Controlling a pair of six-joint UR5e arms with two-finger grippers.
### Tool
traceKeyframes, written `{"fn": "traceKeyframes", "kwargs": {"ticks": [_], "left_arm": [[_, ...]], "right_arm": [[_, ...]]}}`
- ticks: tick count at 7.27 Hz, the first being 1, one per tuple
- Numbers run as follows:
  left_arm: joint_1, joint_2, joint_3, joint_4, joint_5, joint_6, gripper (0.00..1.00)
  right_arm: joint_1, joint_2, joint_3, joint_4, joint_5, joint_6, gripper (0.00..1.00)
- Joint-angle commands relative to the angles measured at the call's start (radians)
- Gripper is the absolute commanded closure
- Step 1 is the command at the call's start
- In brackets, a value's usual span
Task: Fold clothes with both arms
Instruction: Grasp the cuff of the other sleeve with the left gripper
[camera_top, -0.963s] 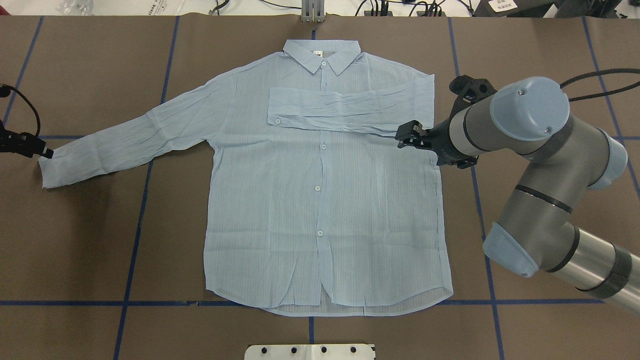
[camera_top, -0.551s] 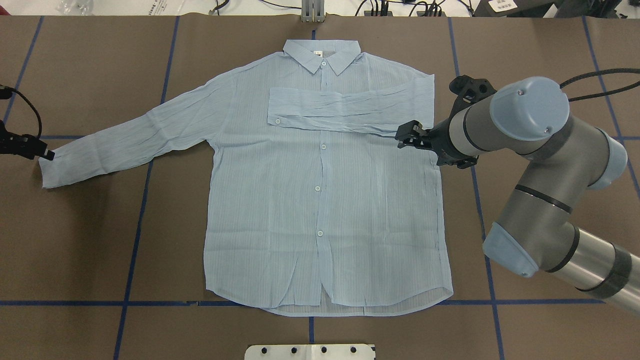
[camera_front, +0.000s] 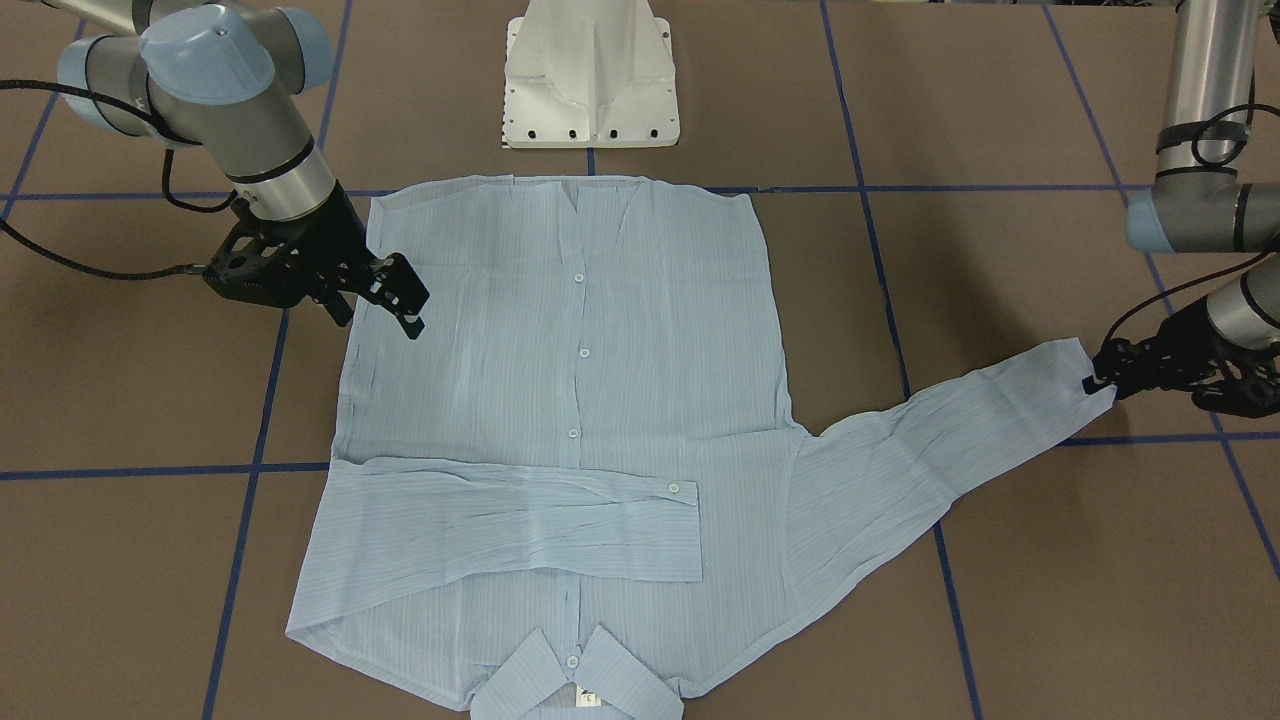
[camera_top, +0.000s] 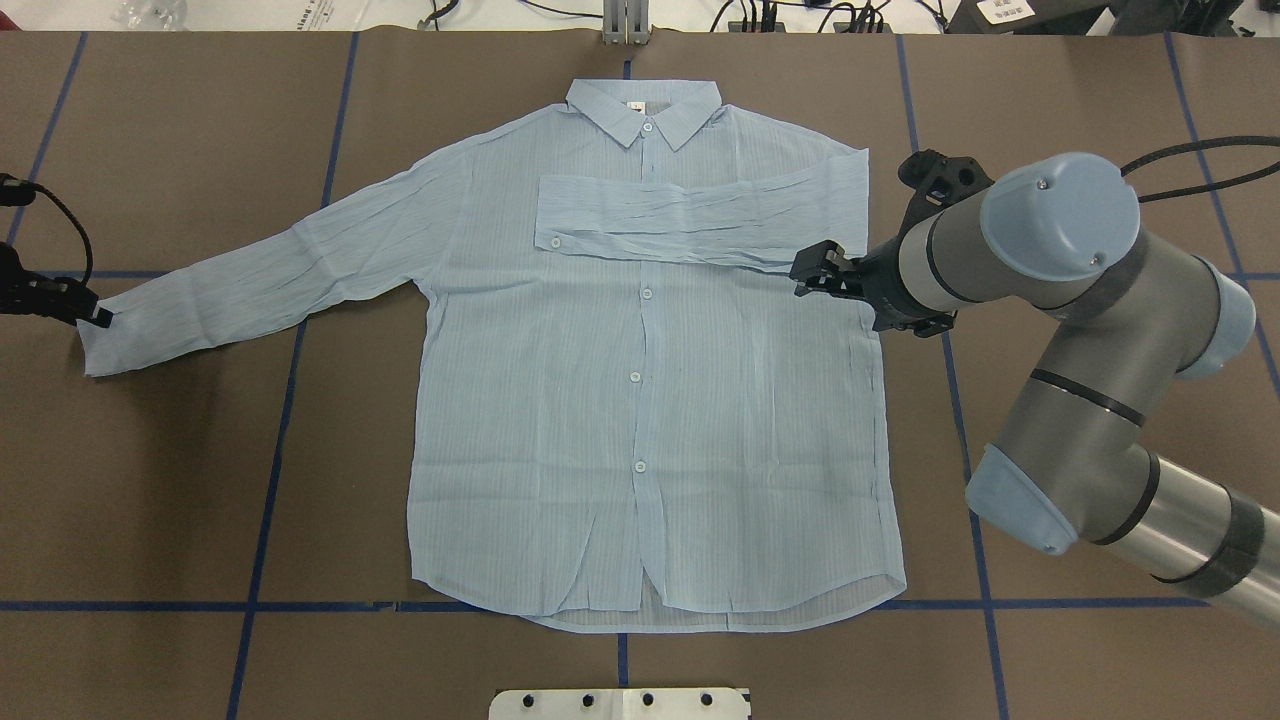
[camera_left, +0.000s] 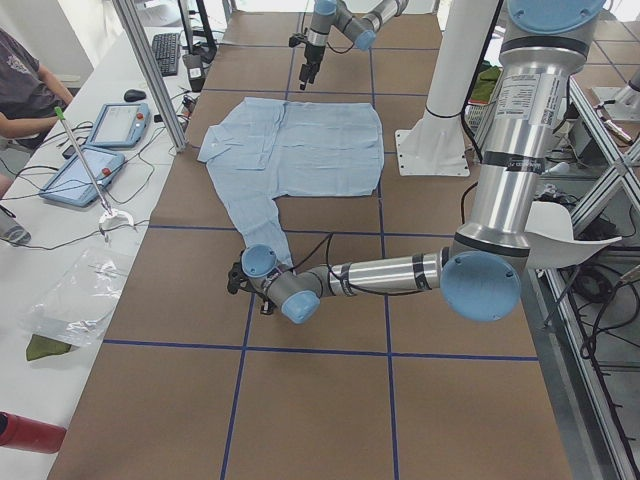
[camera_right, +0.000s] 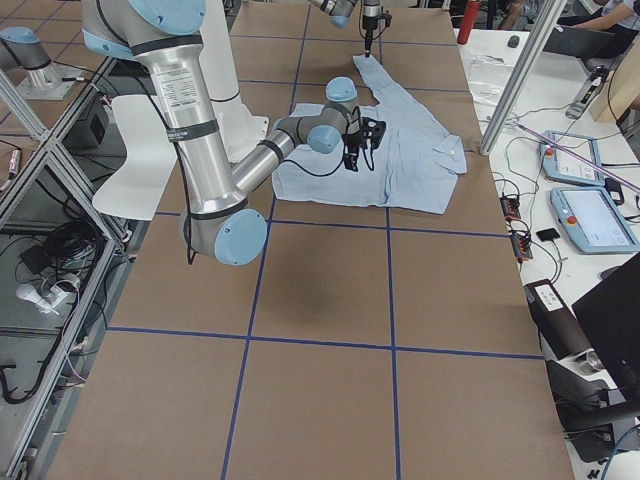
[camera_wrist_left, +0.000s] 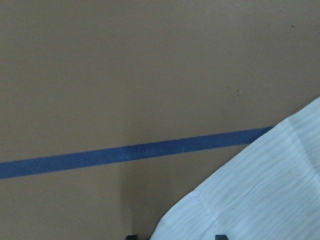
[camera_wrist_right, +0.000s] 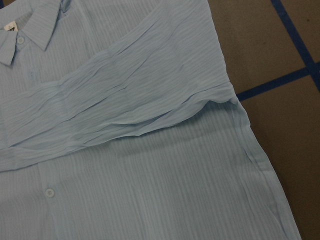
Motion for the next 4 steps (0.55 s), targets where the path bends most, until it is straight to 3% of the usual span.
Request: {"fn": "traceKeyframes", "kwargs": {"ticks": [1,3,4], "left_arm": [[-0.002,0.005,-0.020,-0.001,-0.004,-0.002,1.00],[-0.005,0.021,-0.131,0.013,-0.059,-0.029,1.00],[-0.005,0.011,-0.189,0.013,-0.057,-0.150,1.00]], "right_arm": [[0.000,0.000,0.002,0.000,-0.002,0.000,0.01],[0.001,-0.003,0.002,0.000,0.000,0.000,0.01],[0.003,-0.006,0.002,0.000,0.000,0.000,0.01]]}}
